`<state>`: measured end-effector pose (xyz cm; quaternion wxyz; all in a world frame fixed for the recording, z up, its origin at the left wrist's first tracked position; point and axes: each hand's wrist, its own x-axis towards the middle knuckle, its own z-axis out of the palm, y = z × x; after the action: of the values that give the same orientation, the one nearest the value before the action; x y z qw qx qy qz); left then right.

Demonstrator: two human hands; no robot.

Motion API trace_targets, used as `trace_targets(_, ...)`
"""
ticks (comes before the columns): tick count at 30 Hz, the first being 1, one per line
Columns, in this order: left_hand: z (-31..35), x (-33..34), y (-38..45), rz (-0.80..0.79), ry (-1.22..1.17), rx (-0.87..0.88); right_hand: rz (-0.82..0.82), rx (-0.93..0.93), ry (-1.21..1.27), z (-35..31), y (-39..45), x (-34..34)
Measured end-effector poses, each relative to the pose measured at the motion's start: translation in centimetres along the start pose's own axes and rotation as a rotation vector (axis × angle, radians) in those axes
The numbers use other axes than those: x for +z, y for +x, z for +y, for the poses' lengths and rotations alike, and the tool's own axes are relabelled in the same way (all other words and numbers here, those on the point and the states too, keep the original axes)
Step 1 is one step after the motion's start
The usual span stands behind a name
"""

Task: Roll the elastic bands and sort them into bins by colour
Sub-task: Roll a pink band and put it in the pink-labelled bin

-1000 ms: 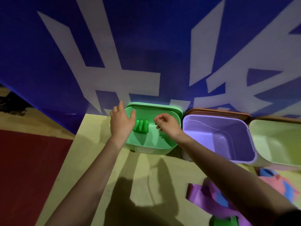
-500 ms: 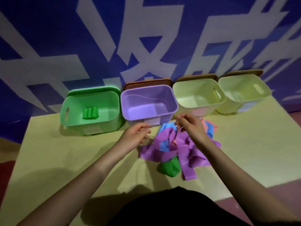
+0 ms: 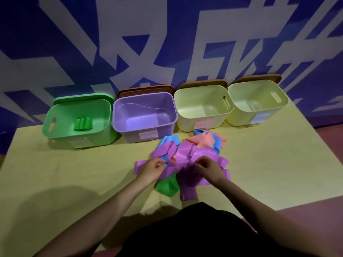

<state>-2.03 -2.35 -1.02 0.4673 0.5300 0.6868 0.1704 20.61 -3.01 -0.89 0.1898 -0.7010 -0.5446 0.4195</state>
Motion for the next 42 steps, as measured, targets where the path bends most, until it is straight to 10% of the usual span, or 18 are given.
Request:
trace_targets(10, 1.7, 3.8, 4.1, 0.112, 0.224, 0.063, -0.148, -0.162, -0.205, -2.3, 7.5, 0.2)
trace_targets(19, -0.6, 4.3, 4.7, 0.099, 0.327, 0.024, 0.347, 0.083, -0.216, -0.3, 11.9, -2.0)
trace_targets(23, 0.1, 4.6, 5.5, 0.112, 0.301, 0.047, 0.194, 0.181, -0.276, 0.3, 12.9, -3.2)
trace_targets(29, 2.1, 4.6, 5.8, -0.056, 0.185, -0.043, 0.016, 0.044, -0.233, -0.4, 12.0, -6.6)
trace_targets(42, 11.1, 1.4, 1.6, -0.341, -0.062, 0.059, 0.339, -0.416, -0.299, -4.8, 5.8, -13.4)
